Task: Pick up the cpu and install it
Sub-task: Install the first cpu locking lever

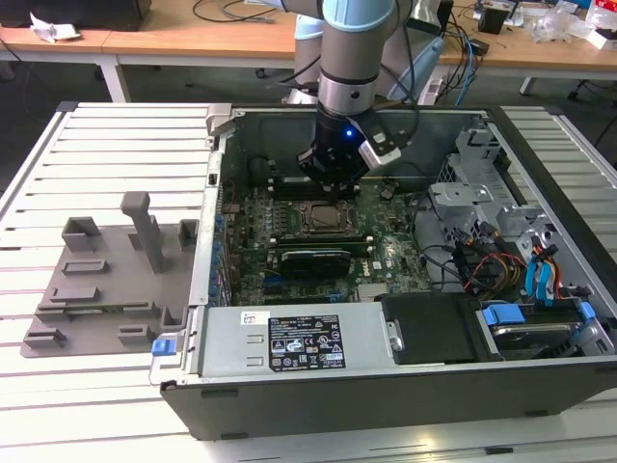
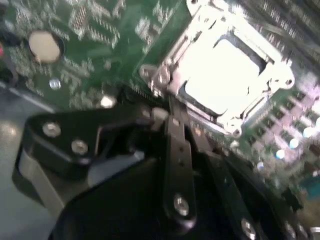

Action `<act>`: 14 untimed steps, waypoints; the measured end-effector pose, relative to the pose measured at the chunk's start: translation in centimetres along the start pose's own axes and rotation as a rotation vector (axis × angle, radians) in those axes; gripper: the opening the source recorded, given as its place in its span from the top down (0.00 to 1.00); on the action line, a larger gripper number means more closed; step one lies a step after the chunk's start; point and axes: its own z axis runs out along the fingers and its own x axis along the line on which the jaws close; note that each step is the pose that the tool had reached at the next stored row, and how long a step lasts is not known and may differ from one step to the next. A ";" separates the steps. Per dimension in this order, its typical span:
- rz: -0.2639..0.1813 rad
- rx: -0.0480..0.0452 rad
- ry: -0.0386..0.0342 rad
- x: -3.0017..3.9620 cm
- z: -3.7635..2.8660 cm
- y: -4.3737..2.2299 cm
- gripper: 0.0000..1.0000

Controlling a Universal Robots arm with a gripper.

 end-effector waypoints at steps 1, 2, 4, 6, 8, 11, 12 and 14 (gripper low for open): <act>0.000 0.0003 0.0002 -0.01 0.00 -0.01 0.89; 0.000 0.0006 0.0004 -0.06 0.00 -0.02 0.89; 0.000 -0.0001 0.0001 -0.08 -0.01 -0.02 0.89; 0.000 -0.0006 0.0002 -0.08 -0.22 -0.03 0.89; 0.000 -0.0010 0.0000 -0.08 -0.31 -0.03 0.89; 0.000 -0.0013 0.0000 -0.09 -0.31 -0.08 0.89; 0.000 -0.0010 0.0002 -0.10 -0.24 -0.14 0.89; 0.000 -0.0008 0.0004 -0.12 -0.15 -0.18 0.89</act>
